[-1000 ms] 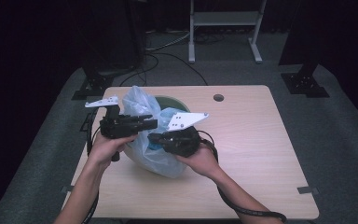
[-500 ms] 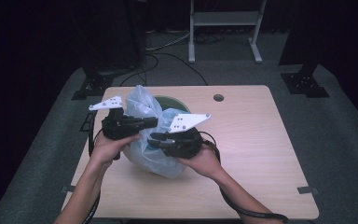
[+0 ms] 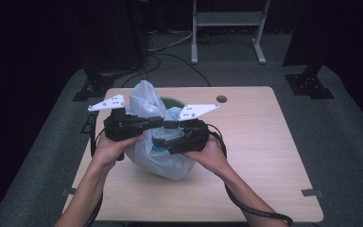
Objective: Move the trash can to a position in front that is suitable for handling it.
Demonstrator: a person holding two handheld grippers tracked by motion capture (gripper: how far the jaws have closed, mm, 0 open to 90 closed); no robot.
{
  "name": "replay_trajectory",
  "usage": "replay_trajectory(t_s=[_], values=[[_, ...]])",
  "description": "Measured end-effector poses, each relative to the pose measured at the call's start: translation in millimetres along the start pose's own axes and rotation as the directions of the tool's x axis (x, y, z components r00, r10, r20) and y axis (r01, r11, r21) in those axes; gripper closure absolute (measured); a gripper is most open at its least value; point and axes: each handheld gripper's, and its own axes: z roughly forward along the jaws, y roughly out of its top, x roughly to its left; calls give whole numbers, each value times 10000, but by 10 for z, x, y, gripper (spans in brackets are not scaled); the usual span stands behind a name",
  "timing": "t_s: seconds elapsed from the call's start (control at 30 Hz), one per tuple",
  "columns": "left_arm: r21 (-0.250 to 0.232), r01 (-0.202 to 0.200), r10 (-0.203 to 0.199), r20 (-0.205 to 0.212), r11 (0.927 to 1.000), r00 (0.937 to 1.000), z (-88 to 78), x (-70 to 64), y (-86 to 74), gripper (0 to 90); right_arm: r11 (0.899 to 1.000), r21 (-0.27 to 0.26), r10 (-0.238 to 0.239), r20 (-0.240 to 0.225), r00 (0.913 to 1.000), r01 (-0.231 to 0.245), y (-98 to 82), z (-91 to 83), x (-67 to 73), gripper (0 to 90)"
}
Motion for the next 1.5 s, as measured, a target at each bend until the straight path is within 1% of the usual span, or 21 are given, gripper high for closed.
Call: replay_trajectory(t_s=[0.13,0.23,0.3,0.37,0.43,0.5,0.53,0.63,0.67,0.7,0.77,0.9,1.0,1.07,1.17,1.27,1.3,1.33,1.4,1.5], values=[[169,-255,252,142,9995,9996,77,-62,26,890,10000,12,53,-137,9999,-52,24,51,0,292],[237,-368,363,211,9990,9991,111,-89,39,890,10000,79,-4,-48,10000,4,42,60,-1,337],[272,-397,391,216,9988,9990,134,-92,43,889,10000,92,4,57,10000,-4,48,60,-7,402],[237,-326,321,240,9992,9992,148,-83,40,889,10000,77,-9,176,9998,8,54,53,-3,488],[236,-278,273,232,9993,9994,154,-74,33,889,9999,63,-82,413,9991,80,51,55,11,579],[197,-255,250,268,9995,9993,153,-64,24,888,9999,15,-146,603,9981,145,43,60,19,649],[203,-259,253,286,9995,9993,149,-61,21,887,9999,5,-105,739,9972,105,38,62,18,681],[161,-226,221,319,9996,9992,140,-66,16,863,9999,-1,125,735,9972,-125,27,69,-18,780],[151,-256,252,284,9996,9993,135,-66,18,842,9997,36,244,656,9976,-247,22,72,-34,817],[140,-284,280,259,9995,9993,125,-66,19,827,9994,24,342,548,9979,-344,16,74,-48,835],[81,-259,257,229,9996,9994,97,-62,19,790,9974,8,713,312,9970,-714,3,73,-80,852],[-98,-321,321,75,9994,9995,16,-58,7,721,9924,-87,1229,74,9924,-1228,-16,44,-150,863],[-341,-522,518,-127,9981,9986,-73,-51,-13,667,9862,-255,1633,-127,9865,-1636,-25,13,-210,864],[-428,-629,622,-194,9971,9979,-125,-38,-31,644,9836,-331,1771,-133,9841,-1775,-27,-13,-237,866],[-628,-729,700,-474,9954,9964,-228,-12,-78,591,9782,-504,2008,-207,9794,-2016,-31,-52,-280,866],[-726,-695,634,-838,9949,9945,-315,8,-128,529,9725,-608,2235,-262,9744,-2247,-32,-85,-329,866],[-799,-707,626,-996,9943,9931,-338,9,-151,506,9693,-671,2352,-296,9715,-2367,-32,-99,-354,866],[-801,-794,704,-1093,9936,9915,-355,10,-169,488,9673,-716,2419,-307,9698,-2435,-30,-110,-370,866],[-825,-994,875,-1370,9916,9867,-391,-1,-218,467,9651,-795,2480,-310,9683,-2497,-26,-128,-394,866],[-950,-1152,981,-1691,9888,9807,-461,-19,-269,421,9620,-869,2578,-237,9659,-2589,-12,-156,-431,867]])
